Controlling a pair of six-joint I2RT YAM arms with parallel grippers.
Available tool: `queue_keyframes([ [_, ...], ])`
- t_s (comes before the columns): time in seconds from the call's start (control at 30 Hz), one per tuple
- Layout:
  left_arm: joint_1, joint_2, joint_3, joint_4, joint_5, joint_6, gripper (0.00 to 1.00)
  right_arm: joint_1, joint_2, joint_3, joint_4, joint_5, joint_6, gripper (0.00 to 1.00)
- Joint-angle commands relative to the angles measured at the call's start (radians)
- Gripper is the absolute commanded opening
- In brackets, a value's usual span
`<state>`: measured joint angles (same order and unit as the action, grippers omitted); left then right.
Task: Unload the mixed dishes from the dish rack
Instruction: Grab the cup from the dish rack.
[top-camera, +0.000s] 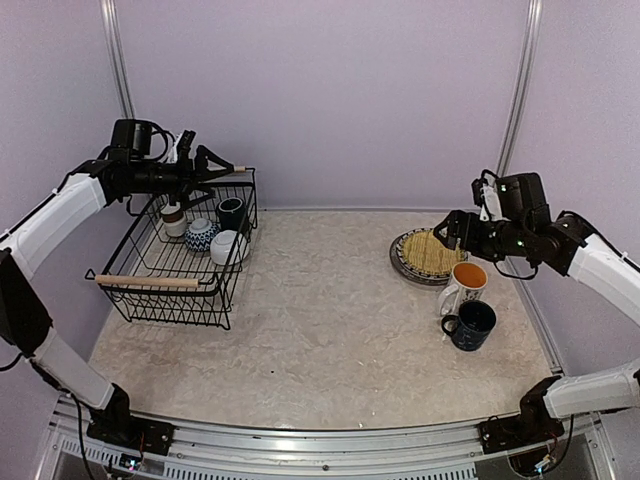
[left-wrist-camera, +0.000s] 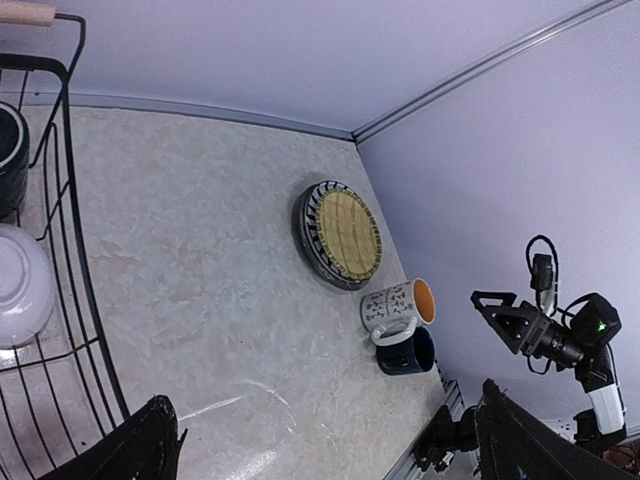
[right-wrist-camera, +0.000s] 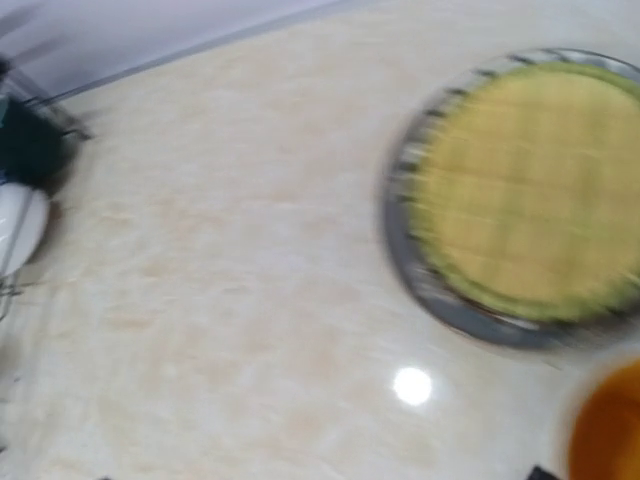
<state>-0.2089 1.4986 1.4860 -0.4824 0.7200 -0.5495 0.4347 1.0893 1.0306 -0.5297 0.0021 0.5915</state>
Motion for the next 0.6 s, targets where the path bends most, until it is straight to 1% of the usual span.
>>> queue_keyframes([
  [0.0, 0.038, 0.050, 0.041, -0.089, -0.138, 0.072, 0.97, 0.112, 0.095, 0.036, 0.127, 0.044, -0.033, 0.87],
  [0.1, 0.050, 0.089, 0.061, -0.130, -0.230, 0.114, 0.97, 0.180, 0.160, 0.063, 0.128, 0.120, -0.055, 0.87],
  [0.17, 0.049, 0.119, 0.074, -0.154, -0.305, 0.141, 0.97, 0.209, 0.196, 0.067, 0.135, 0.132, -0.071, 0.88],
  [0.3, 0.048, 0.186, 0.125, -0.177, -0.448, 0.155, 0.97, 0.230, 0.218, 0.051, 0.165, 0.128, -0.094, 0.89],
  [0.43, 0.051, 0.296, 0.237, -0.225, -0.549, 0.154, 0.98, 0.230, 0.195, 0.020, 0.199, 0.123, -0.112, 0.90],
  [0.57, 0.049, 0.435, 0.394, -0.273, -0.623, 0.169, 0.99, 0.230, 0.146, -0.009, 0.211, 0.131, -0.127, 0.92],
])
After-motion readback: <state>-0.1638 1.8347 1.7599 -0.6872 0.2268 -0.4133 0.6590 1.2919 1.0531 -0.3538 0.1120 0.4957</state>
